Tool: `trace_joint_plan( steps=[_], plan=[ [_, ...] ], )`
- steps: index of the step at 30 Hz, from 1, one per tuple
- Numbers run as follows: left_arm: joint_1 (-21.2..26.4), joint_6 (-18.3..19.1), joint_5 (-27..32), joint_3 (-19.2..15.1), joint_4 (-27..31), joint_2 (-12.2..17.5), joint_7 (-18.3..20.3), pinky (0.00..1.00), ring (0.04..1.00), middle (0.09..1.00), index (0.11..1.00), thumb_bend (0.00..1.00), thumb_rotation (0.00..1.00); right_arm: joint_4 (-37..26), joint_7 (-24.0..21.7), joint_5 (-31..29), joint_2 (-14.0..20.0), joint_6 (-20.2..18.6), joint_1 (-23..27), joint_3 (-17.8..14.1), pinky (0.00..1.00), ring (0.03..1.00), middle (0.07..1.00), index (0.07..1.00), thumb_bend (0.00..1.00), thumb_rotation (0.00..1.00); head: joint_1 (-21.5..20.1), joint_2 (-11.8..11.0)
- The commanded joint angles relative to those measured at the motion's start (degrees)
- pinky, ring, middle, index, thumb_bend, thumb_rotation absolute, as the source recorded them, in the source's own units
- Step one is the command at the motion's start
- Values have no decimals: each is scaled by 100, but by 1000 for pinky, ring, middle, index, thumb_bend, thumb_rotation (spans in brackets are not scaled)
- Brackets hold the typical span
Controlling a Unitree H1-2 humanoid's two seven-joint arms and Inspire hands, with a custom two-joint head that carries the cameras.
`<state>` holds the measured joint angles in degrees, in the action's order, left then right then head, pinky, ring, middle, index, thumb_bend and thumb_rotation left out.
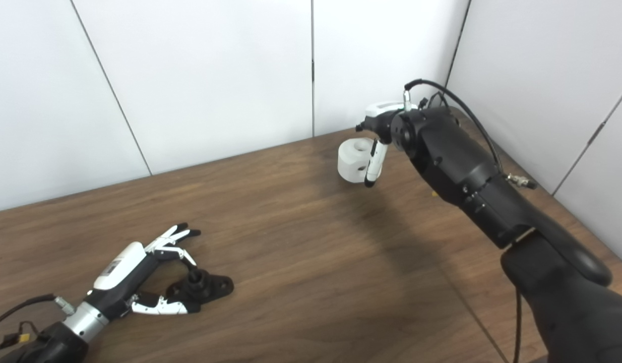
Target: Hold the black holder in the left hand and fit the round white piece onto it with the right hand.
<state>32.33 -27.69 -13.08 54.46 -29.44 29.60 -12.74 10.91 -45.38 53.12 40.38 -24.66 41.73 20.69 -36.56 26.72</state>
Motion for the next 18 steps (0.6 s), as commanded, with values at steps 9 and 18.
trace_joint_plan(
  steps=[9, 18],
  plan=[
    [-615, 76, -282, 510, -658, 310, 555, 962, 1000, 926, 481, 524, 58, 394, 585, -170, 6, 186, 343, -87, 1000, 1000, 988, 920, 907, 273, 66, -6],
    [-632, 76, -296, 493, -603, 353, 627, 952, 1000, 926, 481, 525, 58, 686, 789, -267, -49, 221, 399, -64, 1000, 1000, 984, 921, 907, 280, 107, -12]
  ],
)
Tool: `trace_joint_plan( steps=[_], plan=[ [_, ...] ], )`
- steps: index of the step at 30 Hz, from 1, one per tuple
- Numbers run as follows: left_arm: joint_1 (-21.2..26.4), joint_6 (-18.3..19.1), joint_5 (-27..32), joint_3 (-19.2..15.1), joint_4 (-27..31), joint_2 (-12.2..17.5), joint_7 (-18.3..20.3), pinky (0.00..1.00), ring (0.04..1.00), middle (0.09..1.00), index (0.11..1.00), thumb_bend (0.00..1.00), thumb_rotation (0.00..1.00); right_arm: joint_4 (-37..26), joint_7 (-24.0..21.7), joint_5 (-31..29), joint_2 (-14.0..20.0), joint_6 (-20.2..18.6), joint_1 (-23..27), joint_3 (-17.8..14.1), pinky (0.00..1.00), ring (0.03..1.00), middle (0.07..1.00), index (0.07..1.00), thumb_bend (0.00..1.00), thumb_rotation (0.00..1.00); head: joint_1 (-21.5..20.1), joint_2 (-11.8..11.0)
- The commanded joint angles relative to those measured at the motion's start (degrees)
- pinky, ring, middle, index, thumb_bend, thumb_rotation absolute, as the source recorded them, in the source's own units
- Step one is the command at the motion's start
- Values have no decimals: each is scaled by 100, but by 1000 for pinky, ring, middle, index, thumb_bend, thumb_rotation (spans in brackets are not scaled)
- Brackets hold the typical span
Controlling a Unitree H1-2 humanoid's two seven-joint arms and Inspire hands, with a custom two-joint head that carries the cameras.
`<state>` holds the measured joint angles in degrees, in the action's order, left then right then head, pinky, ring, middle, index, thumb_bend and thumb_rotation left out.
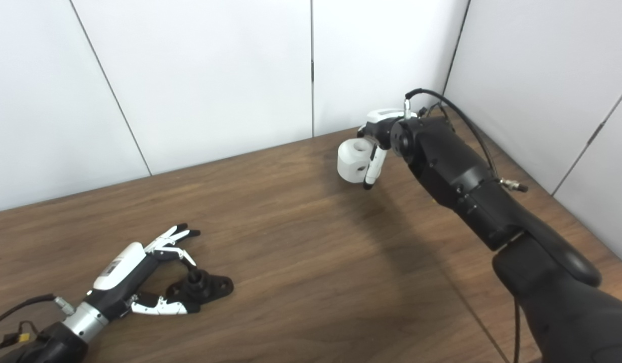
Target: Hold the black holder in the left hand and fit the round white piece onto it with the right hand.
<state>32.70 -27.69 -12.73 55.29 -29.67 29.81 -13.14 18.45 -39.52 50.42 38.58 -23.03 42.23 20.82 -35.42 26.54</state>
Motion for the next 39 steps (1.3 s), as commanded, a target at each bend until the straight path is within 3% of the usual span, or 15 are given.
trace_joint_plan(
  steps=[1, 16, 24, 26, 27, 33, 39],
  plan=[
    [-670, 76, -326, 411, -581, 331, 664, 954, 1000, 928, 481, 525, 57, -39, 221, -2, 122, 62, 357, -77, 1000, 1000, 984, 921, 907, 278, -7, 5],
    [-721, 76, -360, 441, -537, 355, 643, 947, 1000, 932, 482, 524, 58, 119, 609, -104, 4, 245, 406, -15, 1000, 986, 960, 876, 871, 267, 64, 32],
    [-771, 76, -338, 441, -531, 349, 634, 949, 1000, 936, 482, 524, 58, 66, 1212, -16, 39, 586, 265, -15, 901, 904, 848, 603, 832, 178, 86, 62],
    [-771, 76, -345, 451, -538, 349, 623, 950, 1000, 936, 482, 524, 58, 84, 1378, 30, 55, 671, 231, 0, 892, 884, 830, 514, 589, 151, 86, 62],
    [-775, 76, -346, 448, -523, 357, 628, 950, 1000, 936, 482, 524, 58, 79, 1419, 46, 60, 692, 220, 0, 893, 878, 823, 501, 558, 147, 94, 92],
    [-804, 76, -293, 405, -471, 381, 694, 952, 1000, 939, 482, 524, 58, 31, 1679, 110, 146, 942, 118, -16, 894, 844, 778, 482, 525, 137, 106, 132],
    [-796, 76, -323, 451, -486, 394, 657, 941, 1000, 939, 482, 524, 58, -62, 1872, 314, 185, 1015, 29, -13, 814, 797, 747, 481, 525, 135, 100, 157]
  ],
)
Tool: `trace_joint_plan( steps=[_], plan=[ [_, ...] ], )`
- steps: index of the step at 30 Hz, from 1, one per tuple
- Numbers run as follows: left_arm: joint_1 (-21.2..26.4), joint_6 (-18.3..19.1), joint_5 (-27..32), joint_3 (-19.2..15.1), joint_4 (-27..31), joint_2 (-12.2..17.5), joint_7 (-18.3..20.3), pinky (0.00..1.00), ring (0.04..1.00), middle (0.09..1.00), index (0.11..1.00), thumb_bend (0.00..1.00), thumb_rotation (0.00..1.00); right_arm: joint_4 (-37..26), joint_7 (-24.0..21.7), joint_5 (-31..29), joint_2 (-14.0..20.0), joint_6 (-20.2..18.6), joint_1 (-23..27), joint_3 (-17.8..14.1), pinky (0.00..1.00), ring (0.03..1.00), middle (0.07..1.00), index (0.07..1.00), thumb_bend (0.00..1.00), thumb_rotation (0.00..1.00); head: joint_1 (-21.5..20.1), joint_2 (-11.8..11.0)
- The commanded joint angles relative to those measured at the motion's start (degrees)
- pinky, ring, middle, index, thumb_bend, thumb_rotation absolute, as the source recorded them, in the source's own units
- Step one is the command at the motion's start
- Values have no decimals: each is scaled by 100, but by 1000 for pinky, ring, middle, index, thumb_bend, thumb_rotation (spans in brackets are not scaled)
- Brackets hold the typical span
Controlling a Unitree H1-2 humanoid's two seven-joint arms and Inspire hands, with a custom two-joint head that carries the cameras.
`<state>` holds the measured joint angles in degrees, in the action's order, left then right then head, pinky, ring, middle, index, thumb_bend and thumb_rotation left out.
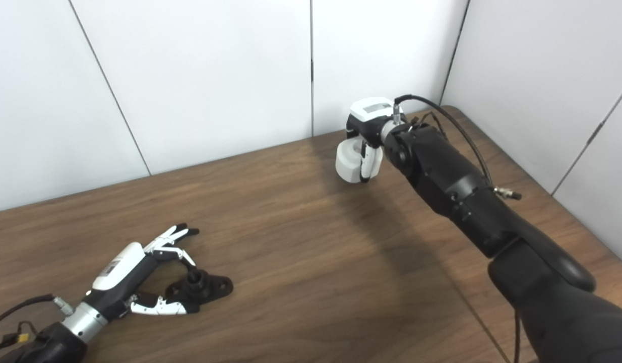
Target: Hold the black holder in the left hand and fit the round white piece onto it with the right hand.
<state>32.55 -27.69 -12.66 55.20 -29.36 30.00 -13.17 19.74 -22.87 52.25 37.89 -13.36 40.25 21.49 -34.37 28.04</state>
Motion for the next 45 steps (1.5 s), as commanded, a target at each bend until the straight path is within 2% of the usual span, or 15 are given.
trace_joint_plan(
  steps=[1, 3, 5, 10, 17, 20, 23, 27, 31, 37, 45],
  plan=[
    [-780, 76, -328, 453, -509, 377, 673, 939, 1000, 939, 482, 524, 58, -202, 260, 142, 245, 50, 209, -104, 797, 790, 742, 481, 525, 136, -6, 8],
    [-783, 76, -304, 437, -488, 381, 697, 945, 1000, 941, 482, 524, 59, -232, 381, 138, 220, 32, 166, -168, 744, 765, 718, 481, 525, 136, 7, 19],
    [-782, 76, -279, 429, -480, 379, 705, 953, 1000, 939, 482, 524, 58, -283, 494, 100, 194, 16, 112, -254, 735, 754, 698, 481, 525, 135, 22, 30],
    [-764, 76, -322, 447, -485, 382, 686, 950, 1000, 940, 482, 524, 59, -528, 472, 137, 225, 33, 38, -286, 854, 773, 704, 481, 525, 137, 61, 52],
    [-758, 77, -330, 460, -470, 346, 676, 949, 1000, 936, 482, 524, 58, -1157, -124, 175, 302, 18, 65, -240, 930, 839, 759, 481, 526, 140, 170, 115],
    [-746, 77, -376, 464, -463, 310, 693, 955, 1000, 937, 482, 524, 59, -1565, -739, 174, 343, 7, 161, -167, 953, 865, 778, 481, 525, 141, 263, 146],
    [-729, 77, -429, 470, -464, 265, 702, 957, 1000, 938, 482, 524, 60, -1951, -1249, 188, 331, 25, 239, -128, 936, 866, 783, 481, 525, 142, 348, 178],
    [-708, 77, -553, 523, -478, 205, 579, 935, 1000, 933, 481, 524, 60, -2394, -1743, 217, 223, 38, 308, -103, 917, 870, 787, 480, 526, 142, 481, 171],
    [-710, 77, -618, 565, -501, 179, 490, 925, 1000, 933, 481, 524, 60, -2640, -2000, 202, 63, 54, 353, -74, 941, 876, 789, 480, 525, 142, 571, 180],
    [-777, 77, -535, 485, -412, 201, 652, 952, 1000, 940, 482, 524, 59, -3009, -2286, 201, -210, 152, 373, 50, 942, 883, 789, 480, 525, 142, 940, 231],
    [-875, 77, -668, 312, -189, 151, 763, 955, 1000, 940, 482, 524, 59, -3421, -2309, -24, -416, 465, 201, 61, 927, 896, 790, 479, 526, 144, 1770, 425]
  ],
)
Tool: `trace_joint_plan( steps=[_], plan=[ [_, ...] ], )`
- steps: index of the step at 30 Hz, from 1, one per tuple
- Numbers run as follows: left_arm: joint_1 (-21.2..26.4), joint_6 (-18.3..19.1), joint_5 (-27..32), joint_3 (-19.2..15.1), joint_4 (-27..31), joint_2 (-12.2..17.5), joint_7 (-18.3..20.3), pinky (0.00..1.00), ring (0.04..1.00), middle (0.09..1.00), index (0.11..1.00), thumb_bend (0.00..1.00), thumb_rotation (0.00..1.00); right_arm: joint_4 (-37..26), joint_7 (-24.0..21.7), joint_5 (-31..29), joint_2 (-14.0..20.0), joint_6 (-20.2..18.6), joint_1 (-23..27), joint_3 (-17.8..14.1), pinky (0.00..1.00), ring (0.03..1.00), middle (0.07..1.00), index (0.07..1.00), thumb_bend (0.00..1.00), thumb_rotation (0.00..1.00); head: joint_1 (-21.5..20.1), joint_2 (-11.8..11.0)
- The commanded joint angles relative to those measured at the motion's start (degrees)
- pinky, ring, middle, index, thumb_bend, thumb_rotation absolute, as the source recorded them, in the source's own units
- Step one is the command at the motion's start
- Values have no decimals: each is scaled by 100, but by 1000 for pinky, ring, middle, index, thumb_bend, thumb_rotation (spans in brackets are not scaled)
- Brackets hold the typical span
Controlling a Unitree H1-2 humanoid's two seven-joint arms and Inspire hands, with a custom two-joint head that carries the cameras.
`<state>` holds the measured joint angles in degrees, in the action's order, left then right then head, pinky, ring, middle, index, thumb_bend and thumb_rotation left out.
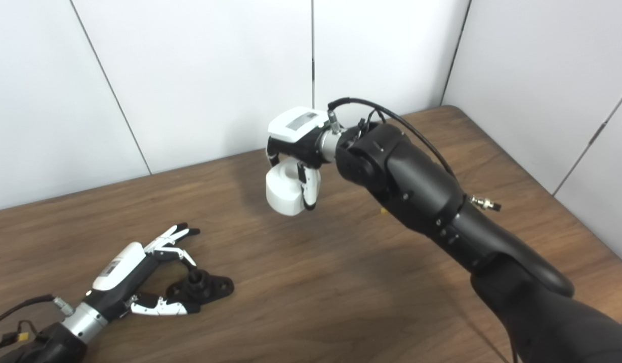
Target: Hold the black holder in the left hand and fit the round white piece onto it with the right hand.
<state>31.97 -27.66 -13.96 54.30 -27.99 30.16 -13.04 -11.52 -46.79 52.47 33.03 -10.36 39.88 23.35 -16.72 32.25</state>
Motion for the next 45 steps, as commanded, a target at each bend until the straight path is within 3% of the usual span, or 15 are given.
trace_joint_plan(
  steps=[1, 9, 15, 26, 34, 45],
  plan=[
    [-829, 74, -549, 375, -306, 116, 767, 957, 1000, 940, 482, 524, 59, -366, 56, -87, 56, 189, 222, -136, 928, 898, 789, 479, 526, 143, 68, 24],
    [-923, 83, -820, 15, -114, -122, 1084, 954, 1000, 950, 481, 524, 60, -784, -96, -491, 20, 336, 134, -273, 921, 891, 789, 480, 526, 139, 924, 242],
    [-983, 95, -1061, -259, -132, -344, 1223, 967, 1000, 949, 481, 524, 60, -931, 2, -883, -100, 547, 118, -319, 897, 874, 794, 479, 526, 139, 1275, 326],
    [-1027, 143, -1251, -647, -65, -592, 1508, 964, 1000, 946, 481, 524, 62, -1031, -169, -855, -437, 638, 401, -228, 919, 882, 785, 478, 526, 141, 1480, 535],
    [-1055, 289, -1354, -794, 82, -720, 1734, 964, 1000, 945, 481, 524, 62, -907, -328, -829, -661, 735, 537, 10, 924, 889, 785, 479, 526, 140, 1652, 659],
    [-1078, 271, -1550, -875, 80, -826, 1720, 944, 1000, 943, 481, 524, 63, -810, -449, -840, -889, 793, 465, 282, 922, 881, 779, 479, 526, 138, 1753, 724]
  ],
)
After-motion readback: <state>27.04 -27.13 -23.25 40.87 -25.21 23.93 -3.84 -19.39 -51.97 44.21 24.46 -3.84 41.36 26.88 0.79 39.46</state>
